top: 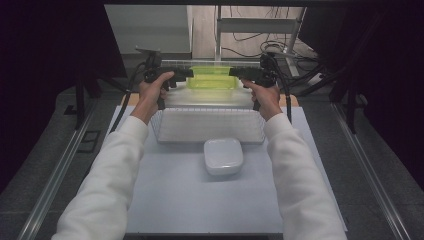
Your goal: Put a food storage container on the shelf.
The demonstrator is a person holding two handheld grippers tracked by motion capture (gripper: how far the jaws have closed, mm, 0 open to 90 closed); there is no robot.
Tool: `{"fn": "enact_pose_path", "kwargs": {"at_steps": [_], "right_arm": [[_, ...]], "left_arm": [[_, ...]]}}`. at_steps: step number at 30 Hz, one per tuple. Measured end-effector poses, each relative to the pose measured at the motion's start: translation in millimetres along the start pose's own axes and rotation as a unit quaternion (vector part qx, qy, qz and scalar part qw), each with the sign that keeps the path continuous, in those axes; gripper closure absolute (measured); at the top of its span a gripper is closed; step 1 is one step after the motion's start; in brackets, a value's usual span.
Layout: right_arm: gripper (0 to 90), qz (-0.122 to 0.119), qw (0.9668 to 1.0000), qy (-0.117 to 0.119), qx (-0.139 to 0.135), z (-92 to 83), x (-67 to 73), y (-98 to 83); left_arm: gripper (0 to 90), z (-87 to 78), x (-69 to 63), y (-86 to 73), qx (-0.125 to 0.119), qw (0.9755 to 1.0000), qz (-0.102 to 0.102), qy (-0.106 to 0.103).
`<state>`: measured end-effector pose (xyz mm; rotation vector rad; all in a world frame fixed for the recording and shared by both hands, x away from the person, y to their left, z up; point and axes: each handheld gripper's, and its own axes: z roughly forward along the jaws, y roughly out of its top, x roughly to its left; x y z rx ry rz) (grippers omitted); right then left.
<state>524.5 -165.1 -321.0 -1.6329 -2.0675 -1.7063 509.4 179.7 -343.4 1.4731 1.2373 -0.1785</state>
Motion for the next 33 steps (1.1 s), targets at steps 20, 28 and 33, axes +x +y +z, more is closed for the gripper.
{"fn": "enact_pose_path", "kwargs": {"at_steps": [20,28,33], "right_arm": [[33.0,-0.183,0.9829,-0.022,0.012,-65.2,34.4,-32.0],[31.4,-0.223,0.9741,-0.018,0.035,-91.2,33.4,-59.4],[31.4,-0.200,0.9791,-0.002,0.038,-112.5,15.8,-85.1]], "left_arm": [[32.1,-70.5,-60.6,-47.2,-0.028,0.9862,0.163,-0.006],[26.4,-88.7,-66.4,-93.1,-0.030,0.9793,0.200,0.007],[24.0,-94.1,-60.2,-131.2,0.001,0.9778,0.203,0.050]]}}
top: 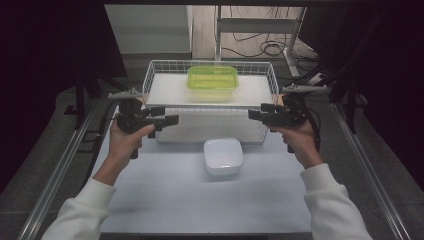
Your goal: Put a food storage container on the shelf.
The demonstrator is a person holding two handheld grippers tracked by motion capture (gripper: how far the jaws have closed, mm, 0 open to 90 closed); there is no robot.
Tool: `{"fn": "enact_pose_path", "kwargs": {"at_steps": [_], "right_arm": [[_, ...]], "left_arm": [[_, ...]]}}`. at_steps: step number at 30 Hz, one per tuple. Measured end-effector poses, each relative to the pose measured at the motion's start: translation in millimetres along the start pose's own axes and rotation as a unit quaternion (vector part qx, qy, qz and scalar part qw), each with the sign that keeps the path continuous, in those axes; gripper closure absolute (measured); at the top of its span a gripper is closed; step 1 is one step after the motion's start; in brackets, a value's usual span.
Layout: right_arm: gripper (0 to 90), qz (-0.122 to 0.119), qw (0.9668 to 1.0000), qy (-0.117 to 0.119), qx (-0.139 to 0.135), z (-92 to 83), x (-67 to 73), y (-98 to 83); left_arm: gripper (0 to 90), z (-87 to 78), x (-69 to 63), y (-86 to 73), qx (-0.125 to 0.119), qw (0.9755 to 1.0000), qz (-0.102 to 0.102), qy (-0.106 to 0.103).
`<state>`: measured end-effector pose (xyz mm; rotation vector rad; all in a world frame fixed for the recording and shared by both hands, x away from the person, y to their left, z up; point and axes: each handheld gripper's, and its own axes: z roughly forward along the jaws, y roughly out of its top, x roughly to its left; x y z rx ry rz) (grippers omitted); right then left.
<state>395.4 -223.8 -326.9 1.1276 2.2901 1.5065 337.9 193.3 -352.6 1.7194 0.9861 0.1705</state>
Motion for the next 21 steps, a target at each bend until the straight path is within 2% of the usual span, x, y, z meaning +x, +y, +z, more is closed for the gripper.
{"fn": "enact_pose_path", "kwargs": {"at_steps": [2,3,4,5,6,7,8,9,10,13,14,19,21], "right_arm": [[31.4,0.006,1.0000,0.001,0.002,-2.4,-0.9,-5.7],[31.4,0.007,1.0000,0.002,0.003,-6.6,-2.2,-16.3],[31.4,0.007,1.0000,0.002,0.003,-6.6,-2.2,-16.3],[31.4,0.005,1.0000,-0.001,0.007,-8.7,-2.1,-21.3],[31.5,-0.018,0.9996,-0.001,0.022,-10.2,-0.6,-33.4],[31.5,-0.020,0.9993,0.000,0.031,-10.4,0.6,-37.8],[31.6,-0.026,0.9988,0.002,0.040,-9.7,1.6,-45.0],[31.6,-0.030,0.9986,0.003,0.044,-9.1,1.8,-49.1],[31.6,-0.032,0.9982,0.003,0.050,-8.7,2.4,-54.1],[31.8,-0.029,0.9980,0.007,0.056,-6.6,3.3,-66.6],[31.8,-0.026,0.9979,0.008,0.058,-6.0,3.8,-70.1],[32.0,-0.022,0.9971,0.009,0.073,-0.4,3.9,-83.4],[32.4,-0.017,0.9968,0.009,0.077,2.1,1.6,-90.9]], "left_arm": [[24.0,-0.7,-0.8,-6.2,0.004,1.0000,0.001,0.006],[24.1,-1.9,-1.9,-19.0,0.015,0.9997,0.002,0.018],[24.1,-1.9,-1.9,-19.0,0.015,0.9997,0.002,0.018],[24.1,-1.9,-2.1,-25.6,0.021,0.9996,-0.001,0.020],[24.1,-1.7,-2.7,-38.4,0.033,0.9990,-0.003,0.029],[24.1,-1.7,-2.7,-38.4,0.033,0.9990,-0.003,0.029],[24.1,-2.0,-2.5,-49.7,0.042,0.9985,-0.006,0.035],[24.1,-2.0,-2.5,-49.7,0.042,0.9985,-0.006,0.035],[24.0,-2.7,-1.1,-58.3,0.050,0.9980,-0.012,0.038],[24.1,-3.2,0.5,-65.5,0.058,0.9974,-0.017,0.038],[24.1,-3.3,1.2,-72.4,0.065,0.9970,-0.019,0.036],[23.2,-3.7,2.8,-85.8,0.071,0.9962,-0.019,0.047],[22.9,-2.4,6.7,-94.2,0.083,0.9950,-0.027,0.048]]}}
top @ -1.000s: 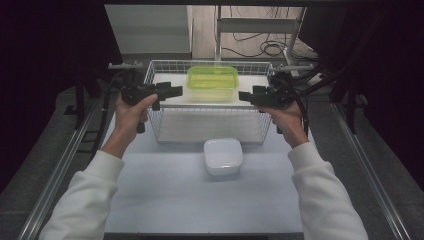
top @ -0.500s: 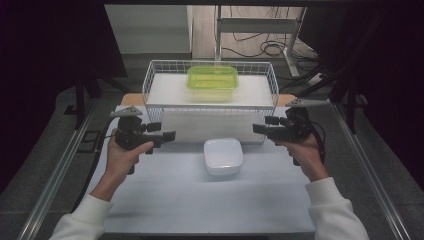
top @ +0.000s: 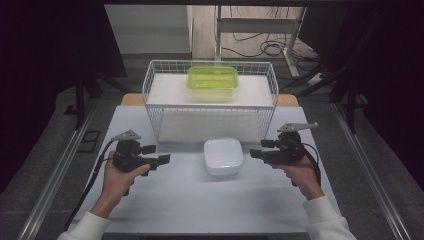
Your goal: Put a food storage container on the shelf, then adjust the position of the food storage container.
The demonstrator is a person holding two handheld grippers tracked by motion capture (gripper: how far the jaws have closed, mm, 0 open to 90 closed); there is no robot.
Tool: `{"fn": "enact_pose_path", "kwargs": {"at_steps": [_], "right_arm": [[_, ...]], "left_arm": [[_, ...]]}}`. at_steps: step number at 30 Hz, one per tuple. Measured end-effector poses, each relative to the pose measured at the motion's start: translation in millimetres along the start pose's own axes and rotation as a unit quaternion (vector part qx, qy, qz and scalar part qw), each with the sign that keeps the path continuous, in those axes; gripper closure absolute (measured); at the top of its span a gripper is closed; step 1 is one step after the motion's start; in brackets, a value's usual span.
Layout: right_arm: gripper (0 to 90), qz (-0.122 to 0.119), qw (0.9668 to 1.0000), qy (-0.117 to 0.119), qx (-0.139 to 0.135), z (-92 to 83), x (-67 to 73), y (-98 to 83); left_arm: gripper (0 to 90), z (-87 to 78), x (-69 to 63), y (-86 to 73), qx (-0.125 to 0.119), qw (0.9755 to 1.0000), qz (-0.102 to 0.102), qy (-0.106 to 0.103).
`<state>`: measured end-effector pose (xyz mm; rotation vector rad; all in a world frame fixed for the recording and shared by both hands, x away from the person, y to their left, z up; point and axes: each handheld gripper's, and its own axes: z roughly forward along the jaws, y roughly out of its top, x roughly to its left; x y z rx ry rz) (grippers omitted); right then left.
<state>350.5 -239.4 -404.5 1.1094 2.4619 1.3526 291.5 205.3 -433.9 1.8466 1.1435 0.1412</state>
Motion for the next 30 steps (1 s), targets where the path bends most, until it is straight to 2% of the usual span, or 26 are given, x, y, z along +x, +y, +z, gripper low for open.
{"fn": "enact_pose_path", "kwargs": {"at_steps": [4,10,15,21,23,27,28,30], "right_arm": [[32.9,0.002,1.0000,0.003,0.002,4.9,-3.9,-6.1],[33.3,0.003,1.0000,0.002,0.005,6.3,-3.5,-6.6],[33.3,0.002,0.9999,0.003,0.014,9.4,-3.1,-7.5],[32.9,0.002,0.9998,0.002,0.020,12.5,-3.7,-8.8],[33.6,-0.001,0.9997,0.000,0.025,14.7,-4.1,-9.2],[36.1,0.002,0.9995,-0.001,0.032,20.4,-6.1,-7.6],[36.6,-0.001,0.9991,-0.004,0.042,24.2,-7.2,-5.9],[36.7,0.007,0.9988,-0.005,0.048,27.9,-9.8,-4.8]], "left_arm": [[22.9,0.5,4.4,-5.8,0.003,0.9999,-0.010,-0.001],[22.9,-2.1,6.7,-9.8,0.003,0.9999,-0.011,0.010],[22.7,-1.4,5.3,-12.4,0.008,0.9998,-0.004,0.017],[22.1,0.6,4.4,-14.3,0.013,0.9997,-0.005,0.018],[22.0,1.5,6.3,-15.3,0.015,0.9997,-0.007,0.016],[21.9,3.6,12.7,-20.4,0.022,0.9995,-0.023,0.007],[21.7,3.8,14.3,-22.3,0.027,0.9993,-0.019,0.015],[21.8,3.9,15.6,-22.1,0.025,0.9994,-0.022,0.012]]}}
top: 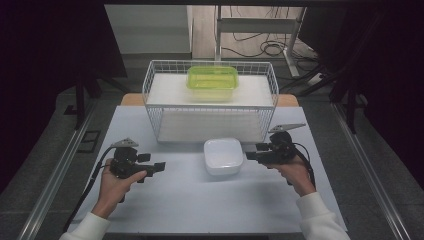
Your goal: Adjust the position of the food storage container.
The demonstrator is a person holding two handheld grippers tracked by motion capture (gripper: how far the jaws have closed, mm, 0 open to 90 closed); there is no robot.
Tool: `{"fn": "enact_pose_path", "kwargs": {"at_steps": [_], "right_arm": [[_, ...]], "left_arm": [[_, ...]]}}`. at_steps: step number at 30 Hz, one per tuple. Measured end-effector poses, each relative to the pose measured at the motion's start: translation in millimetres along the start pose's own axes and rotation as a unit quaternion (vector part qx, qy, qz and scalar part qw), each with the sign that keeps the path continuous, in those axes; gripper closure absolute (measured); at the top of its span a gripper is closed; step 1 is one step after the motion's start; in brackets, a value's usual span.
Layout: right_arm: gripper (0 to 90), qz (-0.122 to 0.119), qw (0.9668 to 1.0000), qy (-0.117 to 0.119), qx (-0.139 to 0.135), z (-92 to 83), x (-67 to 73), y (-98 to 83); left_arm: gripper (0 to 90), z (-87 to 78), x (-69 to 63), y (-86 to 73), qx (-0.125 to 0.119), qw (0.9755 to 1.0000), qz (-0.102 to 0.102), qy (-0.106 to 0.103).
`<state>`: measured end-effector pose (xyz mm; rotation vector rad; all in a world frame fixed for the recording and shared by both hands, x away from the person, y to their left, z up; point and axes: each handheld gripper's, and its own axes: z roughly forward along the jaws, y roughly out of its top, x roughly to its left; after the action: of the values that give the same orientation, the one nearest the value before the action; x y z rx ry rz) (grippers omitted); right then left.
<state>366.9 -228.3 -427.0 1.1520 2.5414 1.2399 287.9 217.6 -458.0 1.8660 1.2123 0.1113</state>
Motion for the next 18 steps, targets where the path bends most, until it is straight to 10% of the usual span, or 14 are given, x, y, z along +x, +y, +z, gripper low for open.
{"fn": "enact_pose_path", "kwargs": {"at_steps": [9,18], "right_arm": [[42.8,0.023,0.9986,-0.025,0.041,14.8,-12.9,14.7],[75.6,0.036,0.9925,-0.065,0.097,36.5,-25.4,34.7]], "left_arm": [[21.2,7.0,0.0,-0.8,0.013,0.9999,0.005,-0.010],[20.7,5.3,1.7,-3.6,0.013,0.9999,0.002,-0.007]]}}
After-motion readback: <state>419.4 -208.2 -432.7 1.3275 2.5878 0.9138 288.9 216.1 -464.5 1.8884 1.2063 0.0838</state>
